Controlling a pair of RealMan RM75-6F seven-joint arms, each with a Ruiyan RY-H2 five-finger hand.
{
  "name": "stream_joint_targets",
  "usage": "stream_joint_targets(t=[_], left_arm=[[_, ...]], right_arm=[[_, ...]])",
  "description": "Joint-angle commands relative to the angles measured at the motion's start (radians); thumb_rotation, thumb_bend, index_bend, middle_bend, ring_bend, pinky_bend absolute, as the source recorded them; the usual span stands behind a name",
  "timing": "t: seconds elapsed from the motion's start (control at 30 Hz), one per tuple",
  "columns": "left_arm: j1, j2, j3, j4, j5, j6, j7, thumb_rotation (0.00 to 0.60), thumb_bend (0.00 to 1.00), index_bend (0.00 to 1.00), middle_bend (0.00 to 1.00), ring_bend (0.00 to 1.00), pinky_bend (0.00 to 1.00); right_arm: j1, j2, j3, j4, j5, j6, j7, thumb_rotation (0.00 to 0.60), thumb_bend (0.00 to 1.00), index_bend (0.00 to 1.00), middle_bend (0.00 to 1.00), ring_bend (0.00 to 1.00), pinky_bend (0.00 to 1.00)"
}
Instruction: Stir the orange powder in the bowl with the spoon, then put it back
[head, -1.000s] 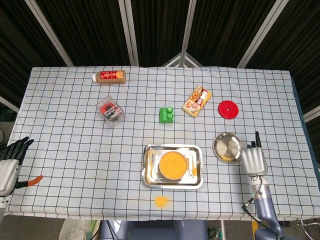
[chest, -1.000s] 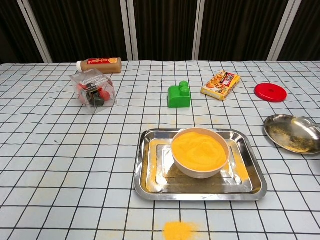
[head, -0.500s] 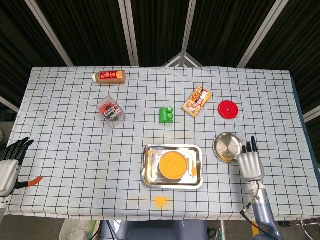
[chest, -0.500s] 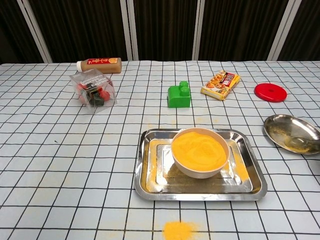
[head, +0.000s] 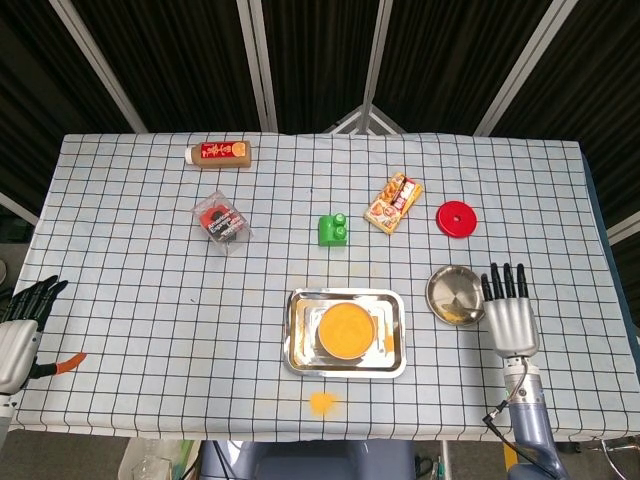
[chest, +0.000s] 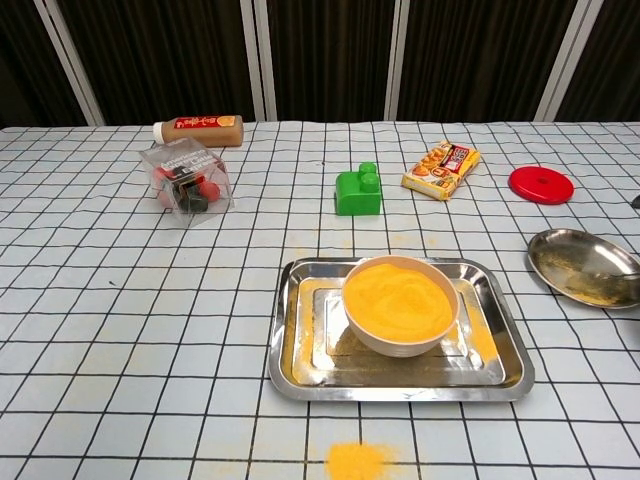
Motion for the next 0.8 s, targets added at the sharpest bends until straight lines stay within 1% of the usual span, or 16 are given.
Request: stream_joint_targets(t=[0.03, 0.3, 0.43, 0.53, 0.63, 0.8], left_arm=[[0.0, 0.0, 0.0, -0.001, -0.001, 0.0, 0.001, 0.6, 0.0, 0.0, 0.0, 0.0, 0.0], [0.001, 0.002, 0.002, -0.004, -0.004, -0.004, 0.006, 0.6, 0.0, 0.0, 0.0, 0.0, 0.0], [0.001, 0.003, 0.003, -0.005, -0.004, -0.005, 0.004, 0.6, 0.0, 0.0, 0.0, 0.0, 0.0], [0.001, 0.003, 0.004, -0.003, -0.003, -0.006, 0.008, 0.6, 0.0, 0.0, 0.0, 0.0, 0.0], [0.002, 0.003, 0.006, -0.001, 0.001, -0.004, 0.016, 0.6, 0.0, 0.0, 0.0, 0.0, 0.0], [0.003, 0.003, 0.011, 0.004, 0.004, -0.004, 0.031, 0.6, 0.0, 0.0, 0.0, 0.0, 0.0]], right_arm=[[-0.005, 0.033, 0.009, -0.036, 0.007, 0.016, -0.015, 0.6, 0.32, 0.0, 0.07, 0.0, 0.0], [-0.014, 0.095, 0.006, -0.121, -0.004, 0.041, -0.008, 0.6, 0.32, 0.0, 0.07, 0.0, 0.0], [-0.033, 0.134, -0.004, -0.167, -0.017, 0.061, 0.03, 0.6, 0.32, 0.0, 0.05, 0.0, 0.0], [-0.055, 0.176, -0.023, -0.205, -0.04, 0.081, 0.073, 0.6, 0.32, 0.0, 0.05, 0.0, 0.0], [-0.085, 0.229, -0.052, -0.24, -0.085, 0.114, 0.127, 0.6, 0.32, 0.0, 0.05, 0.0, 0.0], [-0.142, 0.318, -0.098, -0.296, -0.163, 0.185, 0.267, 0.6, 0.32, 0.0, 0.05, 0.0, 0.0]])
